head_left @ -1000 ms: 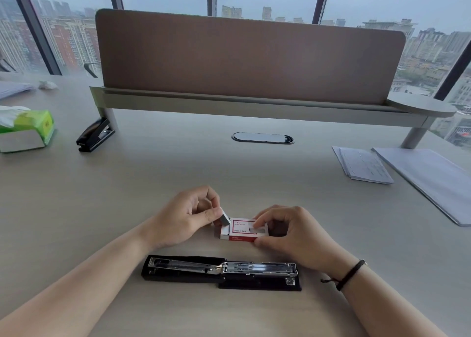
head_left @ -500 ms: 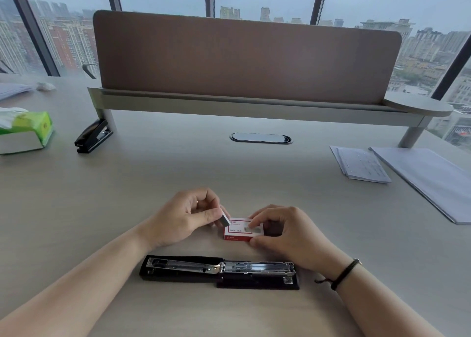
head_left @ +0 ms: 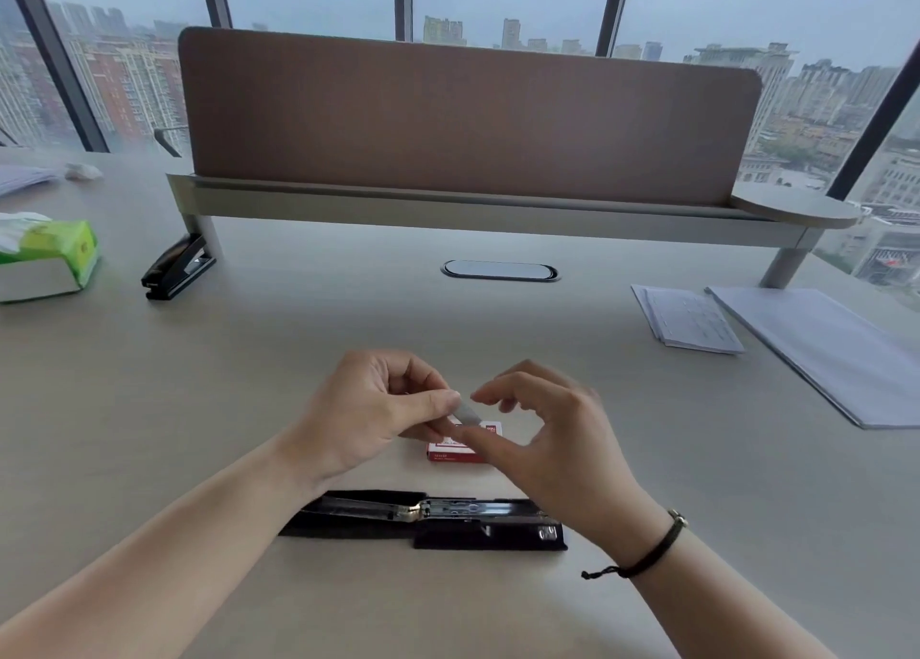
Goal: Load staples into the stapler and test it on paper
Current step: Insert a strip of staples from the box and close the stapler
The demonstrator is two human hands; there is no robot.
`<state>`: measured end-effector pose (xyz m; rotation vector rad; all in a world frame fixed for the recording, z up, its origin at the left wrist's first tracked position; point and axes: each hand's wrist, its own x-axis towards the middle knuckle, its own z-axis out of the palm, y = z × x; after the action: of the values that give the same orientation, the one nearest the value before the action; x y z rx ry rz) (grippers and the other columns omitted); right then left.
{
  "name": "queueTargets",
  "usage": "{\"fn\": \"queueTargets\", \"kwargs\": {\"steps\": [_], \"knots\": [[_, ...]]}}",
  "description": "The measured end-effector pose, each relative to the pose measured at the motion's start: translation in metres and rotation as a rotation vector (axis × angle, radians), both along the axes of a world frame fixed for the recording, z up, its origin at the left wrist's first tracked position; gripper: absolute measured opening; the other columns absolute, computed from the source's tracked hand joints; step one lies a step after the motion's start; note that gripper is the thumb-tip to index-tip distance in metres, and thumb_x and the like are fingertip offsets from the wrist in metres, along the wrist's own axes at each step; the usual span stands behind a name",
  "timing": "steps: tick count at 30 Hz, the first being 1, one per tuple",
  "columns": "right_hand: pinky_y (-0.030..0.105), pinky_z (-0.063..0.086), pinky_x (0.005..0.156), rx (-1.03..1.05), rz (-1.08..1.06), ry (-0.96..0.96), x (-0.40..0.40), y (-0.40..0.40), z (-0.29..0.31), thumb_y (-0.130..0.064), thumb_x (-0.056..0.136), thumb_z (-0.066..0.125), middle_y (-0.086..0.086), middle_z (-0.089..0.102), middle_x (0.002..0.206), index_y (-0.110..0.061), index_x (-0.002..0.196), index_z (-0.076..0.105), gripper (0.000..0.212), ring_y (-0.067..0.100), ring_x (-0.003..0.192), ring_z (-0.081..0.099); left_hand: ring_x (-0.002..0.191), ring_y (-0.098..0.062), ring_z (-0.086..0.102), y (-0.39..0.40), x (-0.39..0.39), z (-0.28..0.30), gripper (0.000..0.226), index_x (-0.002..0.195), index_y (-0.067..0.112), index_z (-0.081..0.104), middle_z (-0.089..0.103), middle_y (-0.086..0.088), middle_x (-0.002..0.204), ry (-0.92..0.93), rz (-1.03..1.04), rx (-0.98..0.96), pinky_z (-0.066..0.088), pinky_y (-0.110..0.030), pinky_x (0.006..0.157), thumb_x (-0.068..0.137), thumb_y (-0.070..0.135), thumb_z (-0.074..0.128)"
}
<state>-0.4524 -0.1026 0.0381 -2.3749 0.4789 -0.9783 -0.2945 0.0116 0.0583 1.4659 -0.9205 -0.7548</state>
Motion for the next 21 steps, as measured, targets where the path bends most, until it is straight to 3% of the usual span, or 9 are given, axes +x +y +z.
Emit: {"fn": "queueTargets", "kwargs": {"steps": [7,14,16,18,21], "knots": [[0.019,0.048,0.066,-0.087,-0.003,-0.068,-0.011,0.003,0.007,-0.034,0.078,0.081,-0.009,0.068,0.077,-0.022,0.081,0.076,0.013,0.005,0.071,0.061,0.059,-0.021,0.072,0.004,-0.024,0.010,0.006,0.077,0.001,0.070,0.073,-0.021,0.073,0.295,0.033,0.019,0.059,-0.024,0.056,0.082,0.003,0.071],[0.025,0.053,0.066,0.038,0.106,-0.061,-0.034,-0.002,0.016,-0.027,0.077,0.082,-0.012,0.070,0.071,-0.021,0.076,0.078,0.007,0.011,0.069,0.065,0.063,-0.023,0.074,0.010,-0.043,0.006,0.019,0.081,0.002,0.067,0.074,-0.020,0.077,0.455,-0.044,0.002,0.060,-0.024,0.054,0.068,0.012,0.077],[0.026,0.054,0.067,0.085,0.120,-0.033,-0.044,-0.004,0.015,-0.026,0.076,0.083,-0.010,0.071,0.070,-0.021,0.076,0.078,0.007,0.013,0.069,0.066,0.068,-0.023,0.075,0.011,-0.046,0.002,0.026,0.085,0.002,0.067,0.075,-0.018,0.080,0.301,-0.056,0.005,0.061,-0.026,0.059,0.067,0.014,0.080],[0.025,0.054,0.067,0.136,0.141,0.020,-0.053,-0.008,0.012,-0.026,0.075,0.085,-0.009,0.071,0.070,-0.021,0.075,0.078,0.008,0.013,0.069,0.067,0.071,-0.018,0.073,0.013,-0.046,-0.002,0.026,0.087,0.007,0.068,0.076,-0.008,0.081,-0.031,-0.036,-0.021,0.060,-0.027,0.065,0.068,0.014,0.085],[0.029,0.055,0.068,0.181,0.176,0.139,-0.063,-0.009,0.006,-0.025,0.075,0.084,-0.009,0.071,0.073,-0.023,0.076,0.078,0.007,0.013,0.072,0.068,0.080,-0.006,0.071,0.018,-0.046,-0.007,0.028,0.089,0.024,0.070,0.073,0.009,0.091,-0.476,-0.061,-0.050,0.051,-0.011,0.070,0.071,0.012,0.087]]}}
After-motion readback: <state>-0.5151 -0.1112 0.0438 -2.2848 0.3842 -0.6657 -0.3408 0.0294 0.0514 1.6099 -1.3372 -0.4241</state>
